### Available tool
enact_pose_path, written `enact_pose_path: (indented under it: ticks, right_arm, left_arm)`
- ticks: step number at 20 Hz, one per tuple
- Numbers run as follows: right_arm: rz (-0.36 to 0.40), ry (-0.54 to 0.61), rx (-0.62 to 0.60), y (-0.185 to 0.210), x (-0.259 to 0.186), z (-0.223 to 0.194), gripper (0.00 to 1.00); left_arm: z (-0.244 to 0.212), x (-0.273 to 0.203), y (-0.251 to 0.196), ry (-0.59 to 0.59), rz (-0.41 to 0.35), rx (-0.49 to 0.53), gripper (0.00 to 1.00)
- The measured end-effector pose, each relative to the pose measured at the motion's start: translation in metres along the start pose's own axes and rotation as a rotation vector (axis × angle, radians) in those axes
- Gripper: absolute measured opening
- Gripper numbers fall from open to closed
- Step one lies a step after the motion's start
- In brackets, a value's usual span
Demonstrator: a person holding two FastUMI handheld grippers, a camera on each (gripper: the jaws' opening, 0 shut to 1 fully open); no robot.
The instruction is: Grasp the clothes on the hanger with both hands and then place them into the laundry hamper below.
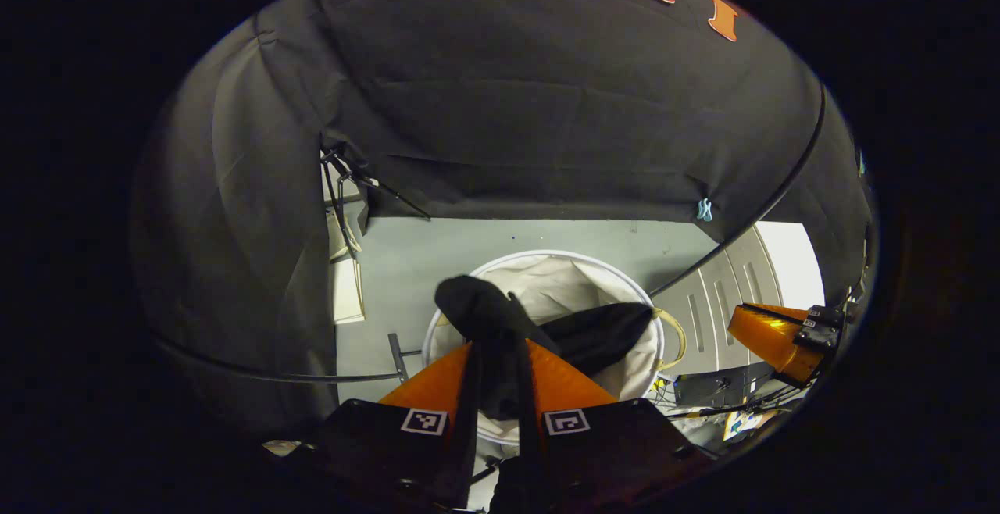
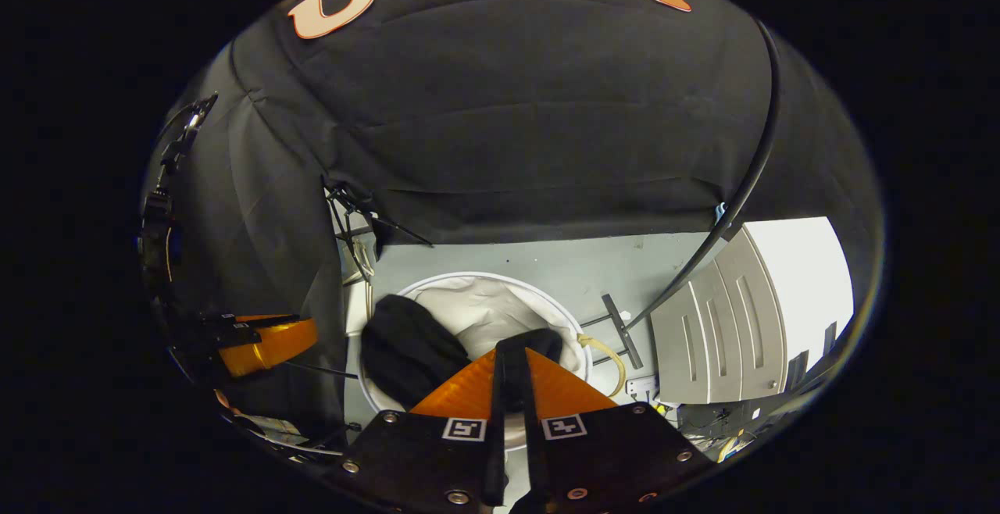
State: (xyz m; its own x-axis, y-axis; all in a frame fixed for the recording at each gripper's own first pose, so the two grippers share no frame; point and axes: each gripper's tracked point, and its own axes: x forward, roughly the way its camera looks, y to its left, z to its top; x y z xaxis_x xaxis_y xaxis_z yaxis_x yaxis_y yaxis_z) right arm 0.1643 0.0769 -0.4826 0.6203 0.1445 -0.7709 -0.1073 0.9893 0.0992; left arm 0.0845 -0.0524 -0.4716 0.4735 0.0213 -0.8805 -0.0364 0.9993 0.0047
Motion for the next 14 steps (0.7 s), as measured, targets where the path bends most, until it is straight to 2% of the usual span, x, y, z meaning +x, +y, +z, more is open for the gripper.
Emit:
enact_pose_path:
  ticks: [1,3,5,6,10,11,13,14]
  right_arm:
    - [-0.001,-0.002,0.002,0.0,-0.002,0.002,0.13]
    - [-0.002,-0.003,0.011,-0.003,-0.01,0.003,0.18]
    - [-0.006,-0.009,0.019,-0.006,-0.021,0.005,0.22]
    - [-0.01,-0.016,0.018,-0.01,-0.029,0.006,0.27]
    - [-0.032,-0.034,0.009,-0.023,-0.059,0.004,0.46]
    - [-0.041,-0.043,0.01,-0.028,-0.067,0.005,0.43]
    - [-0.058,-0.061,0.028,-0.036,-0.082,0.006,0.65]
    - [-0.063,-0.07,0.044,-0.04,-0.09,0.008,0.75]
  left_arm:
    - [0.006,-0.003,0.001,-0.006,-0.002,0.002,0.31]
    - [0.01,-0.012,-0.001,-0.021,-0.004,0.004,0.43]
    - [0.012,-0.026,-0.002,-0.031,-0.01,-0.007,0.44]
    - [0.012,-0.033,-0.003,-0.033,-0.013,-0.013,0.51]
    - [0.003,-0.058,0.002,-0.05,-0.037,-0.015,0.44]
    - [0.002,-0.066,0.002,-0.055,-0.04,-0.016,0.63]
    - [0.004,-0.079,0.002,-0.07,-0.044,-0.014,1.0]
    - [0.006,-0.086,0.003,-0.08,-0.046,-0.012,0.99]
